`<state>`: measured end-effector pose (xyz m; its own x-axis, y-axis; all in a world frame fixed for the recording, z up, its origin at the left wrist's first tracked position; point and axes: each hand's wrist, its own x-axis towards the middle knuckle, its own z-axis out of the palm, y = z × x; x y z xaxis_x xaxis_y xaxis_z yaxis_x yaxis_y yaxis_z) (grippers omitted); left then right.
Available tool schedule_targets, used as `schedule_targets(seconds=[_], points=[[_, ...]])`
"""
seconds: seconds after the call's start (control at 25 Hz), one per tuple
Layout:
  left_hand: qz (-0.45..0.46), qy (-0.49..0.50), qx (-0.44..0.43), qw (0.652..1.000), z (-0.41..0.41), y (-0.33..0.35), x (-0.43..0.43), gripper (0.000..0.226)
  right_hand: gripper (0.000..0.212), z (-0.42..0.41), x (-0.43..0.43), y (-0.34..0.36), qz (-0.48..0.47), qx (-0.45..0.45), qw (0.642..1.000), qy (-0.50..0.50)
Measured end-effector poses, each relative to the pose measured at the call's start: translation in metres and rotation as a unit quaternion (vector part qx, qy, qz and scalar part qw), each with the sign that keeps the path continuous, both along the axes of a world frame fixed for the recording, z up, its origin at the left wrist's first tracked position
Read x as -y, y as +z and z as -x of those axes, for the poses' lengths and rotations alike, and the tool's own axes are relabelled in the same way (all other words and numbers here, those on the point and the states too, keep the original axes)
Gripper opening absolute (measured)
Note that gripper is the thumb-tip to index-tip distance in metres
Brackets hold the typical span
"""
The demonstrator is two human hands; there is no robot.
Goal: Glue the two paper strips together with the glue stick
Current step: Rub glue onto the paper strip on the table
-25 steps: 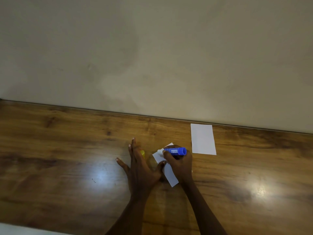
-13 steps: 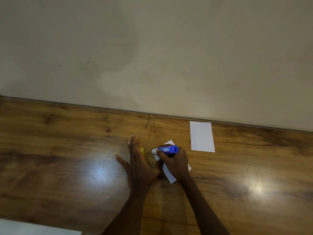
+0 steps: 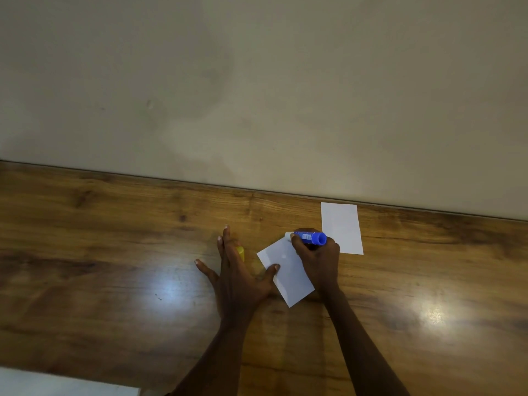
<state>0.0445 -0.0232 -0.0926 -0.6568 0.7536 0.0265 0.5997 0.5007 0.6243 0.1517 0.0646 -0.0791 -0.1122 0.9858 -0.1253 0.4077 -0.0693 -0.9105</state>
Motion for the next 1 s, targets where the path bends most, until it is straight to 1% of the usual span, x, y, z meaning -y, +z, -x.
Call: schedule_targets(seconds=[0.08, 0.16, 0.2, 0.24, 0.28, 0.36, 0.4, 0.44, 0.48, 0.52, 0.6, 0.68, 0.76, 0.8, 0.84, 0.88, 0.92, 0.96, 1.0], points=[[0.006, 0.001, -0.006, 1.0, 0.0, -0.001, 0.0, 0.117, 0.021, 0.001, 0.005, 0.002, -0.023, -0.014, 1.0, -0.006], [0.012, 0.0, -0.011, 1.0, 0.0, -0.001, 0.0, 0.117, 0.028, -0.002, 0.015, 0.008, -0.088, -0.039, 0.994, -0.052], [0.012, -0.001, -0.015, 1.0, -0.001, -0.001, 0.0, 0.117, 0.031, -0.006, 0.022, 0.009, -0.124, -0.033, 0.989, -0.078], [0.013, -0.001, -0.02, 1.0, -0.001, -0.002, 0.0, 0.116, 0.034, -0.011, 0.029, 0.008, -0.147, -0.001, 0.985, -0.088], [0.014, -0.001, -0.024, 1.0, -0.001, -0.002, -0.001, 0.116, 0.037, -0.015, 0.038, 0.007, -0.147, 0.056, 0.984, -0.086], [0.016, -0.001, -0.026, 1.0, -0.001, -0.002, -0.001, 0.116, 0.043, -0.018, 0.055, 0.005, -0.081, 0.183, 0.977, -0.077], [0.019, 0.0, -0.028, 0.999, -0.002, -0.001, -0.001, 0.116, 0.045, -0.017, 0.061, 0.003, -0.052, 0.221, 0.972, -0.065], [0.021, 0.0, -0.03, 0.999, -0.002, -0.001, 0.0, 0.116, 0.047, -0.014, 0.065, 0.004, -0.037, 0.231, 0.971, -0.049], [0.02, 0.0, -0.031, 0.999, -0.002, -0.001, 0.0, 0.115, 0.049, -0.011, 0.066, 0.006, -0.026, 0.218, 0.975, -0.035], [0.017, -0.002, -0.031, 0.999, -0.002, -0.001, 0.0, 0.115, 0.05, -0.008, 0.066, 0.009, -0.019, 0.186, 0.982, -0.032], [0.011, -0.005, -0.033, 0.999, -0.003, -0.001, 0.0, 0.114, 0.049, -0.007, 0.059, 0.013, -0.008, 0.088, 0.994, -0.069], [0.01, -0.01, -0.036, 0.999, -0.003, -0.001, 0.0, 0.114, 0.043, -0.009, 0.053, 0.018, -0.009, 0.013, 0.993, -0.118], [0.008, -0.011, -0.039, 0.999, -0.003, -0.001, 0.001, 0.112, 0.036, -0.013, 0.044, 0.02, -0.037, 0.002, 0.991, -0.127], [0.007, -0.011, -0.036, 0.999, -0.003, 0.0, 0.001, 0.11, 0.035, -0.015, 0.037, 0.021, -0.056, 0.013, 0.992, -0.111], [0.006, -0.01, -0.03, 0.999, -0.003, 0.001, 0.001, 0.108, 0.035, -0.017, 0.029, 0.023, -0.073, 0.03, 0.994, -0.073], [0.005, -0.011, -0.025, 1.0, -0.003, 0.001, 0.001, 0.106, 0.037, -0.017, 0.021, 0.026, -0.087, 0.048, 0.995, -0.011], [0.007, -0.011, -0.025, 1.0, -0.003, 0.001, 0.001, 0.106, 0.038, -0.017, 0.012, 0.029, -0.092, 0.065, 0.991, 0.07], [0.012, -0.013, -0.029, 0.999, -0.002, 0.001, 0.001, 0.108, 0.041, -0.015, 0.003, 0.031, -0.091, 0.084, 0.979, 0.161], [0.02, -0.014, -0.037, 0.999, -0.002, 0.0, 0.0, 0.111, 0.043, -0.012, -0.004, 0.033, -0.091, 0.113, 0.957, 0.25]])
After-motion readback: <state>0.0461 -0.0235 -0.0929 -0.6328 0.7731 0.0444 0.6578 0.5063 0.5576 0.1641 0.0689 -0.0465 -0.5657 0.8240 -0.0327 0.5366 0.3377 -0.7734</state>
